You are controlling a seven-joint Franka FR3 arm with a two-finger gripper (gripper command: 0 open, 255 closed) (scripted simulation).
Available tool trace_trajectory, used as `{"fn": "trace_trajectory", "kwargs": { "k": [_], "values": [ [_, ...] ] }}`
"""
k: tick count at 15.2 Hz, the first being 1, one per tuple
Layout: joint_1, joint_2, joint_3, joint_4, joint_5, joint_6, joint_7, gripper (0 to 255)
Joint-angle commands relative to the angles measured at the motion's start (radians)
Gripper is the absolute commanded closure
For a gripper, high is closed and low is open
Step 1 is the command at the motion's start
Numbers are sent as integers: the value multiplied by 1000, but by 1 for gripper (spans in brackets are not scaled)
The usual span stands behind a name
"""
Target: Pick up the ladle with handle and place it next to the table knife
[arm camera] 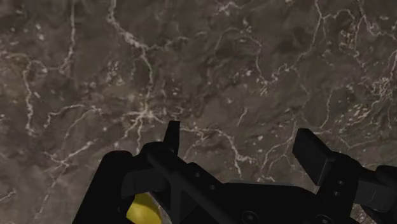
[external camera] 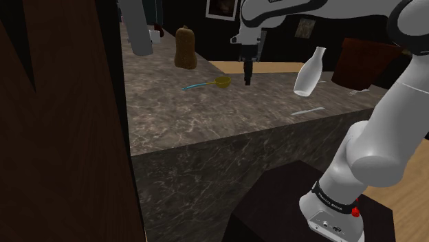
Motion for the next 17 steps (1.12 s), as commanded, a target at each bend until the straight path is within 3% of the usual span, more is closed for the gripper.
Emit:
{"fn": "trace_trajectory", "kwargs": {
  "k": [1,8,13,17],
  "values": [
    [1,86,-4,88,19,-1,-92,0],
    [-23,374,25,429,85,-49,-356,0],
    [-50,600,72,754,117,-137,-507,0],
    [-45,585,73,689,114,-87,-509,0]
  ]
}}
